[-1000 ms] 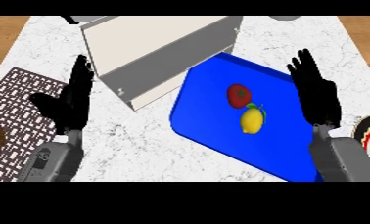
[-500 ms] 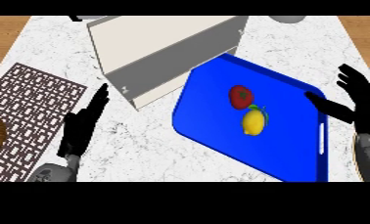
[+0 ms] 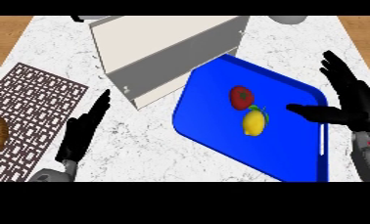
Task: Pick the tomato from the tray and place it in the tiered shelf
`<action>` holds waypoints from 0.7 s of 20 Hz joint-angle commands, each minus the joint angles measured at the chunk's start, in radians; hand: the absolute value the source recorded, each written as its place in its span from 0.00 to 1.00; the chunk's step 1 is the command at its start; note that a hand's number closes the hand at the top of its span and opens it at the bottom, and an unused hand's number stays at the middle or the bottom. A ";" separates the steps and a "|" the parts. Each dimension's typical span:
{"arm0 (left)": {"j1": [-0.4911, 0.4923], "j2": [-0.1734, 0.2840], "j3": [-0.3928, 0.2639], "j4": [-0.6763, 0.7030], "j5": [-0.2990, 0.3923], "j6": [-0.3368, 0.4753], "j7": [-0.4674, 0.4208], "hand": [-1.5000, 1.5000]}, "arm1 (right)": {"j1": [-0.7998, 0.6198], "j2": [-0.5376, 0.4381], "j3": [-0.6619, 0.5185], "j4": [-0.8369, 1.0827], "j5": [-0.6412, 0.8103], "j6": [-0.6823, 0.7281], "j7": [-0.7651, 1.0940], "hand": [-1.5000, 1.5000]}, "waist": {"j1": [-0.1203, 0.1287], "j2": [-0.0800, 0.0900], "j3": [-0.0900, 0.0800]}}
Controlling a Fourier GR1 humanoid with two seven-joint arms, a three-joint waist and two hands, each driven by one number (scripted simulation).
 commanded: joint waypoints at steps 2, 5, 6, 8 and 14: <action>0.050 -0.023 -0.009 -0.001 -0.021 0.013 -0.045 0.50 | -0.052 -0.089 0.102 -0.141 0.011 0.114 0.273 0.00 | 0.006 -0.002 -0.002; -0.019 -0.010 -0.001 -0.001 -0.011 -0.003 0.021 0.50 | -0.135 -0.175 0.213 -0.180 0.143 0.119 0.482 0.00 | 0.013 -0.002 -0.006; -0.014 0.003 0.007 0.022 -0.005 -0.021 0.007 0.50 | -0.131 -0.211 0.258 -0.170 0.215 0.133 0.493 0.00 | 0.015 0.001 -0.008; 0.008 -0.031 -0.022 -0.002 -0.022 0.005 0.004 0.50 | -0.188 -0.265 0.303 -0.155 0.312 0.150 0.609 0.00 | 0.036 -0.001 -0.009; 0.005 -0.017 -0.010 -0.010 -0.019 -0.025 -0.011 0.50 | -0.393 -0.203 0.450 -0.147 0.463 0.270 0.963 0.00 | 0.037 0.002 -0.003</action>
